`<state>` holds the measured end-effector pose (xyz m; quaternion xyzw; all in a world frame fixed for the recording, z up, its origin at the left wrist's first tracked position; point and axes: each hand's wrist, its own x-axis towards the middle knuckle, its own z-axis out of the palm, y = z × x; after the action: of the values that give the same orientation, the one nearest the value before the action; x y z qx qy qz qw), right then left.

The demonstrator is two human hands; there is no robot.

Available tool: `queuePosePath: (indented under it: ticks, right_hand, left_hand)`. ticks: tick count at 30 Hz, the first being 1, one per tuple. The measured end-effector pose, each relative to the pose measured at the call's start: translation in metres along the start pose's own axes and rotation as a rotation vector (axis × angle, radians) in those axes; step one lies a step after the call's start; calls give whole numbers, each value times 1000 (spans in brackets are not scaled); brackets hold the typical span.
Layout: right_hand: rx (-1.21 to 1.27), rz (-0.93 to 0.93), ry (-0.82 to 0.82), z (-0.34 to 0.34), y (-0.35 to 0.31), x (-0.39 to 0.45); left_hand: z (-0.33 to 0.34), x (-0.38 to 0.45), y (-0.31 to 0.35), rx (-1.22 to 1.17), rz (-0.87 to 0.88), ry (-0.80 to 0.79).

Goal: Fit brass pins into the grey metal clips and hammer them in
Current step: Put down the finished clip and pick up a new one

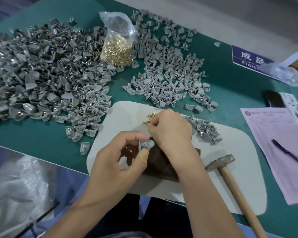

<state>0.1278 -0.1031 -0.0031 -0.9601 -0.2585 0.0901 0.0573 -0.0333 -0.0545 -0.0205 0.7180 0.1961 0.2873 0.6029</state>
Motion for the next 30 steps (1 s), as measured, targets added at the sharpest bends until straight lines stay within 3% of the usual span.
queuePosePath:
  ticks: [5, 8, 12, 14, 18, 30]
  right_hand:
    - [-12, -110, -76, -6, -1, 2]
    - [157, -181, -96, -17, 11, 3]
    - [379, -114, 125, -25, 53, 4]
    - [390, -188, 222, -26, 78, 4]
    - [234, -442, 189, -18, 122, 11]
    - [-45, -792, 119, 0, 122, 41]
  left_hand:
    - [8, -2, -3, 57, -20, -20]
    - [8, -5, -4, 96, -4, -30]
    - [7, -4, -10, 111, -10, -29]
    - [8, -1, -14, 131, -17, -15]
    - [9, 4, -21, 102, -71, 18]
    - [15, 7, -17, 182, -40, 10]
